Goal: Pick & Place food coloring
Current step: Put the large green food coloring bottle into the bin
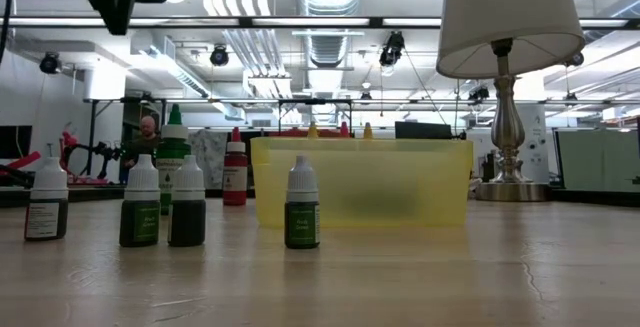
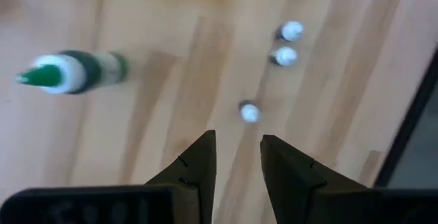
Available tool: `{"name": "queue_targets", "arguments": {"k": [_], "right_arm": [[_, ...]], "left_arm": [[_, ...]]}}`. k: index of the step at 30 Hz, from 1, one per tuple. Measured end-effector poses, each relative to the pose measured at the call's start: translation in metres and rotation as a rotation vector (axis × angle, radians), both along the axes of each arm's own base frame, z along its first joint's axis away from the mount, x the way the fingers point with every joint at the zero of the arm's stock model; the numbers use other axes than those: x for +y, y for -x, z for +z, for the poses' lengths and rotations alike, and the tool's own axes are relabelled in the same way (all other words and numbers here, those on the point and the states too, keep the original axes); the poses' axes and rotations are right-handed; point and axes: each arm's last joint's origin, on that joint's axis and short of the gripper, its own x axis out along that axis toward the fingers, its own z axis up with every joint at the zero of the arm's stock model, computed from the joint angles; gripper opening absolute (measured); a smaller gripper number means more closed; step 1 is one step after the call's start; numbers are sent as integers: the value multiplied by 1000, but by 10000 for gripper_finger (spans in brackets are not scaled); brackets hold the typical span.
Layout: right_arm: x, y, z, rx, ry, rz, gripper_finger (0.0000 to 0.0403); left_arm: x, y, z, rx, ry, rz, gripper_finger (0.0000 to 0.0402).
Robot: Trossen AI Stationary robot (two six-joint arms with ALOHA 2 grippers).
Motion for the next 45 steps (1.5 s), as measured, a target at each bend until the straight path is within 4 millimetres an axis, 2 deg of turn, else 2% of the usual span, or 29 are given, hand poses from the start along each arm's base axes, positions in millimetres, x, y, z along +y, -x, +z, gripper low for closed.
{"name": "queue_targets", "arguments": {"k": [4,14,24,35,45], "right_arm": [[0,-1,-1,5,2,0,138],[0,-3,-4,12,20,-11,153],[0,-4,-6,20,20,-13,153],[1,-4,-6,9,-17,-49,165],[1,-4,-6,10,-18,-48,166]], "left_arm": [[-4,-4,1,-20,90,-33,98],[-5,-6,1,-35,108,-49,182],[3,-8,-3,-20,88,14,188],[57,-21,-3,-5,26,51,188],[112,-9,16,-48,0,116,188]]}}
